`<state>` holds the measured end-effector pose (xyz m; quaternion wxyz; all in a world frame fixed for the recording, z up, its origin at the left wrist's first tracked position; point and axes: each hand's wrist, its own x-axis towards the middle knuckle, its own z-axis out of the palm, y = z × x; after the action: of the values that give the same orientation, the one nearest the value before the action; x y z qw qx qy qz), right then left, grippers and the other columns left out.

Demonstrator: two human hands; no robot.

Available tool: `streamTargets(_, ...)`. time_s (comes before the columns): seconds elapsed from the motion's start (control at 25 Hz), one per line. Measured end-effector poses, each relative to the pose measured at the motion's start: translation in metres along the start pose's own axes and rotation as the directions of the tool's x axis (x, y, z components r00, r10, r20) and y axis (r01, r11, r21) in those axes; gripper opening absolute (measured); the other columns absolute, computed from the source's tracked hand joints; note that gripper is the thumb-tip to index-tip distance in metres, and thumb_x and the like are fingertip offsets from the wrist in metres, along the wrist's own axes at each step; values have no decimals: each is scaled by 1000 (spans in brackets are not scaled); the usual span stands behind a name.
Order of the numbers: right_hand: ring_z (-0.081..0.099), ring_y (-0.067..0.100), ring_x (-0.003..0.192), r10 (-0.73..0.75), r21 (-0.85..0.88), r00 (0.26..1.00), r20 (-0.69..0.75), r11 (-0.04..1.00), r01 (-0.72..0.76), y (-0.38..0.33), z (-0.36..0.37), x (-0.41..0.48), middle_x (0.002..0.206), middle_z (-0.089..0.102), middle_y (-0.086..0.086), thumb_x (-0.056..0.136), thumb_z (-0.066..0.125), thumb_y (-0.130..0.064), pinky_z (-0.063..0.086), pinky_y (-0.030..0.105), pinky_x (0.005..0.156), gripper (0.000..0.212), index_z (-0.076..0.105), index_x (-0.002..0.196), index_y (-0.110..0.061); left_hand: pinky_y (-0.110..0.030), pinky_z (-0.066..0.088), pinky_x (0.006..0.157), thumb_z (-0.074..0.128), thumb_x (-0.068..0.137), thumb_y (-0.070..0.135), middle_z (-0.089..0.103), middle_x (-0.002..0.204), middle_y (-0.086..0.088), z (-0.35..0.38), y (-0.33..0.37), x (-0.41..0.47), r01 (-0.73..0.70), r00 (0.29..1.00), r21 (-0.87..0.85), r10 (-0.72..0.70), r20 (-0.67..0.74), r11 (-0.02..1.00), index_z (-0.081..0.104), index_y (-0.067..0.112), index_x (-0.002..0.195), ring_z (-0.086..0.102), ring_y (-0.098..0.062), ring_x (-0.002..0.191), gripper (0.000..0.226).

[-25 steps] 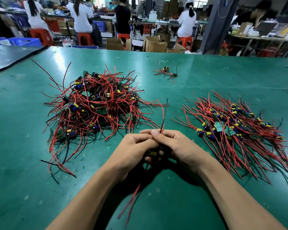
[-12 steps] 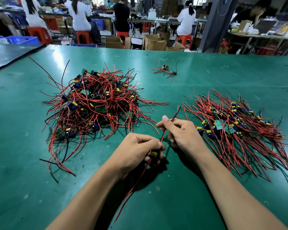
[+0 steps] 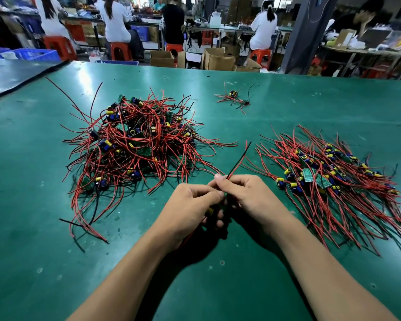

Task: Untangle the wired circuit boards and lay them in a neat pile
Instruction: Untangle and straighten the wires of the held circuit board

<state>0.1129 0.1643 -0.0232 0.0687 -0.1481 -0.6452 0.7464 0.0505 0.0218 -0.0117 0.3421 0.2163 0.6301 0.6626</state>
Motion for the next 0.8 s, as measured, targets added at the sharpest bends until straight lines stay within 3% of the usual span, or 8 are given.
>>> streamTargets(0.16,28,15,40,-141,-182,956,-258,979,95,-1,-12,11,45,37,4,93,68,-44,19,23,45,30,78,86,-16,-19,44,45,61,93,11,61,57,-12,1,2,-3,5,998,45,-8,57,999,70,1,75,58,-21,46,22)
streamTargets(0.28,23,13,36,-218,-201,905,-365,968,152,1,-21,17,41,32,-3,94,68,-42,18,20,43,29,78,82,-17,-20,45,49,62,93,13,62,60,-12,0,2,-4,3,995,94,-12,103,996,70,0,76,59,-22,49,23)
streamTargets(0.44,30,9,40,-290,-290,832,-473,943,164,1,-24,22,40,37,-13,92,71,-39,24,24,51,30,76,77,-13,-20,45,50,63,93,14,62,59,-12,-1,2,-5,-4,987,140,-18,157,990,70,2,75,59,-23,49,23)
streamTargets(0.52,28,8,37,-229,-179,831,-507,971,159,0,-21,23,42,38,-12,94,69,-38,24,20,45,35,71,70,-12,-20,45,50,63,92,14,62,59,-12,-2,2,-4,-3,983,133,-21,183,991,71,2,75,59,-22,48,22)
streamTargets(0.68,22,7,30,31,184,852,-523,980,77,-12,-18,21,52,35,2,101,58,-31,16,14,34,45,52,62,-10,-25,45,55,64,92,16,63,60,-12,-4,0,-4,-6,972,134,-25,234,991,71,0,78,59,-22,50,22)
streamTargets(0.8,25,7,31,89,268,858,-506,962,58,-18,-20,16,58,41,4,100,59,-38,18,16,33,46,52,66,-9,-22,46,54,65,93,21,66,63,-11,-1,-2,-3,-18,977,152,-15,214,988,73,2,83,61,-21,51,23)
